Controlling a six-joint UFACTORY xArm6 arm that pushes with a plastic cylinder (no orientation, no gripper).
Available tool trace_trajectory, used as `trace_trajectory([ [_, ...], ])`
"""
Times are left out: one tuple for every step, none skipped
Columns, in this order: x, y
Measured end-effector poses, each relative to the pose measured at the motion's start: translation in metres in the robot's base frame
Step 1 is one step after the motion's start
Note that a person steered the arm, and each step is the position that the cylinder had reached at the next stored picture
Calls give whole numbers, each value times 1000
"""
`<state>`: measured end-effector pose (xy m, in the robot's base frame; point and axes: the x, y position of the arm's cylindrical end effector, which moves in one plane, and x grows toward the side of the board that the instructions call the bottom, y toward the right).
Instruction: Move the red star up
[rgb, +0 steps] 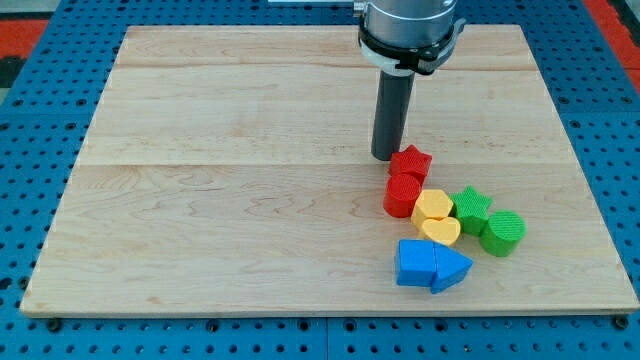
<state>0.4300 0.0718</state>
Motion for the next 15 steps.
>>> trace_trajectory([
  [0, 0],
  [1, 0],
  [0, -1],
  [-19, -10],
  [-23, -18],
  [7, -18],
  [63, -25],
  [91, -18],
  [89, 24],
  [62, 34],
  [27, 34],
  [-4, 44],
  [-49, 9],
  [-86, -4],
  [-105, 24],
])
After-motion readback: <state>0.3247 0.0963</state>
